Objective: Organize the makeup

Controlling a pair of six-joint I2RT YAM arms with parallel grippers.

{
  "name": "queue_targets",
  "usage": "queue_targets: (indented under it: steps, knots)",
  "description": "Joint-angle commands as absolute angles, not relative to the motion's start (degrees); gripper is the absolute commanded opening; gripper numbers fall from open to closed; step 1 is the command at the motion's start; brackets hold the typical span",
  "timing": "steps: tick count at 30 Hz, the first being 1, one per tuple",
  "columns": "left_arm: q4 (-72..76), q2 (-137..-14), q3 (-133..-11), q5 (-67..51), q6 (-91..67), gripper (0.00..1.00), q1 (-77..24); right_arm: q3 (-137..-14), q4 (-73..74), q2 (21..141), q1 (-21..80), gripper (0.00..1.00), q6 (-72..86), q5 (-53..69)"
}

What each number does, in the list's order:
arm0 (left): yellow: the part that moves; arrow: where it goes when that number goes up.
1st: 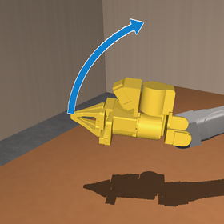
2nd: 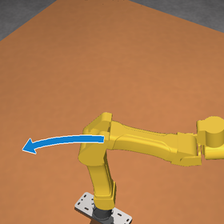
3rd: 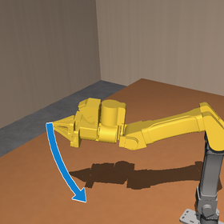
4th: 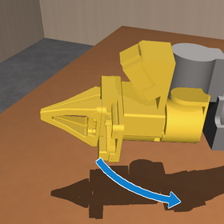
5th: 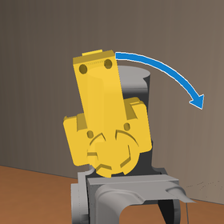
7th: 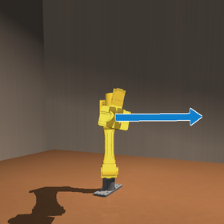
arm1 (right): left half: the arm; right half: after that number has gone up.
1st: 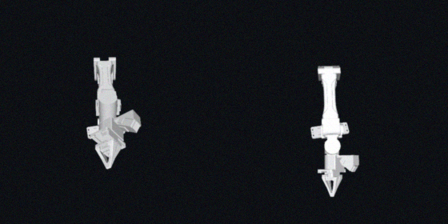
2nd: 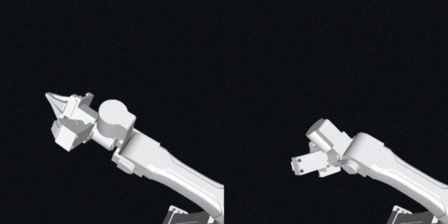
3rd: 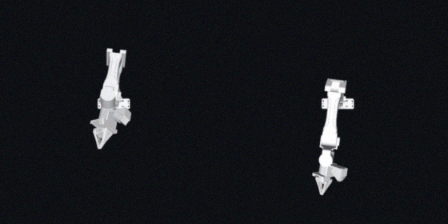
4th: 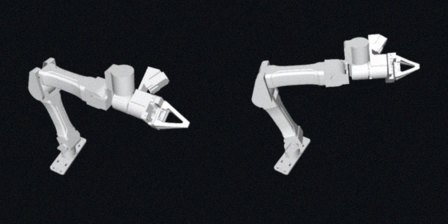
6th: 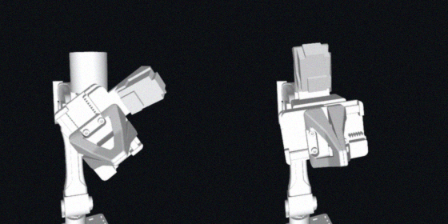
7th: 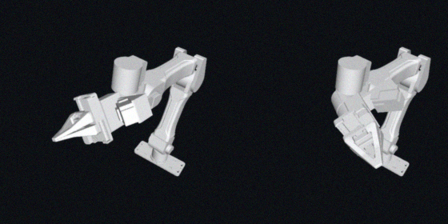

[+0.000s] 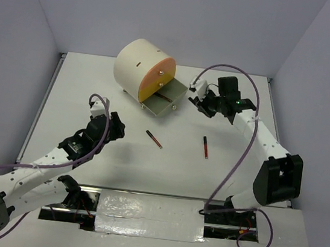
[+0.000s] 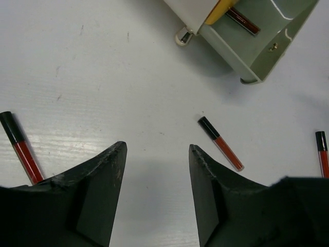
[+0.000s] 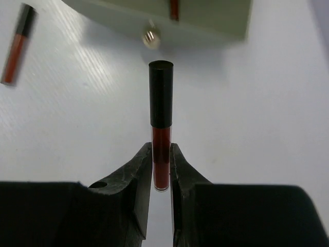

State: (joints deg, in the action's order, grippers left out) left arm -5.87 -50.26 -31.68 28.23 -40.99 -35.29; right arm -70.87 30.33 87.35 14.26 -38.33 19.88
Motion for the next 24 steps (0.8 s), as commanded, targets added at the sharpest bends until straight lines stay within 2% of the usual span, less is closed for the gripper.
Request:
queue_targets:
  steps: [1, 4, 10, 18, 21, 24]
  knots:
    - [-3.3, -49.7, -30.8, 27.4, -43.8, 0.61, -33.8, -72.4, 23.6, 82.2, 19.4, 0.03, -56.8, 24.8]
    - [-4.4, -49.8, -31.1, 26.7, -44.7, 0.61, -32.9, -74.4, 21.2, 83.7, 23.5, 0.03, -67.2, 25.0]
    - [-7.0, -48.6, -31.6, 26.4, -45.8, 0.64, -32.0, -83.7, 24.4, 94.3, 28.8, 0.04, -86.2, 21.8]
    - [-10.1, -45.6, -30.3, 27.0, -47.5, 0.67, -31.4, -86.5, 21.5, 103.3, 32.3, 0.05, -99.6, 18.1]
    - [-11.1, -44.5, -30.2, 27.3, -48.0, 0.69, -31.1, -90.4, 23.2, 106.9, 32.8, 0.09, -99.1, 16.9]
    - [-11.9, -44.0, -30.1, 27.5, -48.3, 0.73, -30.8, -92.9, 24.3, 109.2, 33.0, 0.22, -98.3, 16.5]
